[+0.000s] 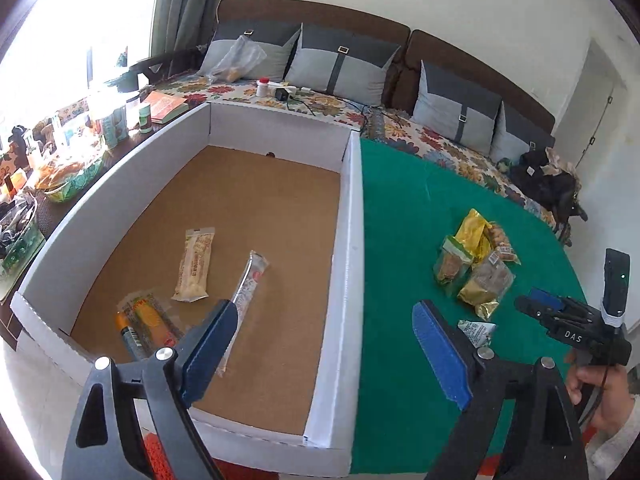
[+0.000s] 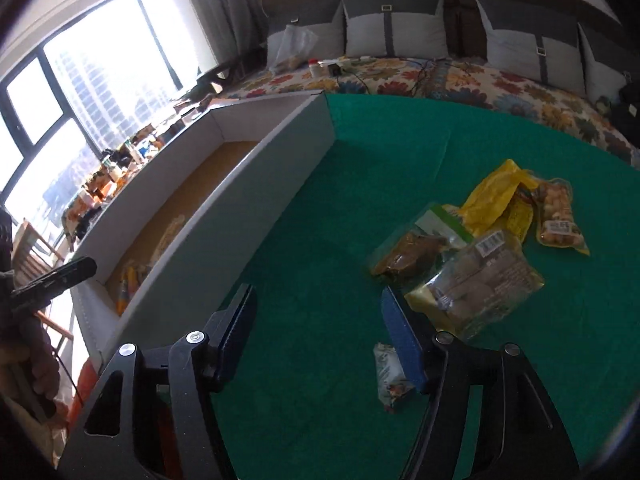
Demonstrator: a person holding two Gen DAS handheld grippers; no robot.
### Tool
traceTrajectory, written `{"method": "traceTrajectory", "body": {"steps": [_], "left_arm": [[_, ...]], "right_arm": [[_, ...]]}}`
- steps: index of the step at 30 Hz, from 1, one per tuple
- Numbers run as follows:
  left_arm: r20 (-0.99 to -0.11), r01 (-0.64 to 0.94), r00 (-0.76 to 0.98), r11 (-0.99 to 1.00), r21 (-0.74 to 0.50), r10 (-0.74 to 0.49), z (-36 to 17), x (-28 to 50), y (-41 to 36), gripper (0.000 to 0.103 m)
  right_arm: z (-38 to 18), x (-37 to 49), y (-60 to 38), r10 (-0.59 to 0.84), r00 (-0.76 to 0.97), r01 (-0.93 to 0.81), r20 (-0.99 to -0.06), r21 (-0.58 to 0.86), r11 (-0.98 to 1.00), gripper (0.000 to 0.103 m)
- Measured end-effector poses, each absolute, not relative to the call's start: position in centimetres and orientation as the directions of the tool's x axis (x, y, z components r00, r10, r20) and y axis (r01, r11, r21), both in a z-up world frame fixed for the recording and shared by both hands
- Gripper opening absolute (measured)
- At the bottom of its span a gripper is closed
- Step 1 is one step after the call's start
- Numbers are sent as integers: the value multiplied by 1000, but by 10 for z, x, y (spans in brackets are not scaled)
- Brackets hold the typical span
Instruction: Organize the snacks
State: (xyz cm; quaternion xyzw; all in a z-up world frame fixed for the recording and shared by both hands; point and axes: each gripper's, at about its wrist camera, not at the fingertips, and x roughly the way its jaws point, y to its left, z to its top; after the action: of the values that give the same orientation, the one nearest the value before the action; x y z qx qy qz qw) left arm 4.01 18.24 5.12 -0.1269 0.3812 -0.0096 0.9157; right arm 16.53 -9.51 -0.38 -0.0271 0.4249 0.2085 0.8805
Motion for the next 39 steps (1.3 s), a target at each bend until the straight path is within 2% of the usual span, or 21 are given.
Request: {"method": "traceTrajectory", "body": {"steps": [1,4,7,10,13,15,21,30,34,36,39], "left_arm": [[-685,-26,712,969,-245,-154,55,41,163,95],[-682,120,674,953,-278,-284,52,46,102,98],[-737,187,583,939,-287,-341,22,58,50,98],[-793,178,538,958,-225,-286,-16,69,20,98],[-819,130,530,976,-176,-219,-46,77,15,98],[-827,96,535,985,-144,-173,-56,77,20,98],[-831,56,548,996,-75,-93,-75,61,41,98],[-842,16,534,997,-76,-73,-87,63,58,98],[-848,47,528,999,-11,-34,-90,62,50,100],[-847,45,530,999,-21,-42,-91,62,50,102],[-846,43,533,999,-15,-36,-92,63,49,103]], "right_arm": [[-13,161,-122,286,575,-344,-767,90,935,68],[-37,145,-195,133,616,-194,-777,15,981,68],[-50,121,-247,51,653,-83,-756,-4,997,68],[-57,101,-276,7,669,-2,-744,8,1000,68],[-51,106,-287,36,664,38,-747,81,996,68],[-48,109,-283,16,682,32,-731,53,998,72],[-65,112,-261,-1,660,-45,-751,-40,998,73],[-87,112,-249,-28,626,-72,-780,-93,993,74],[-90,112,-259,-7,624,-29,-781,-32,999,80],[-91,111,-263,-9,635,-7,-772,-17,1000,86],[-92,111,-262,-16,642,-2,-766,-23,1000,87]]}}
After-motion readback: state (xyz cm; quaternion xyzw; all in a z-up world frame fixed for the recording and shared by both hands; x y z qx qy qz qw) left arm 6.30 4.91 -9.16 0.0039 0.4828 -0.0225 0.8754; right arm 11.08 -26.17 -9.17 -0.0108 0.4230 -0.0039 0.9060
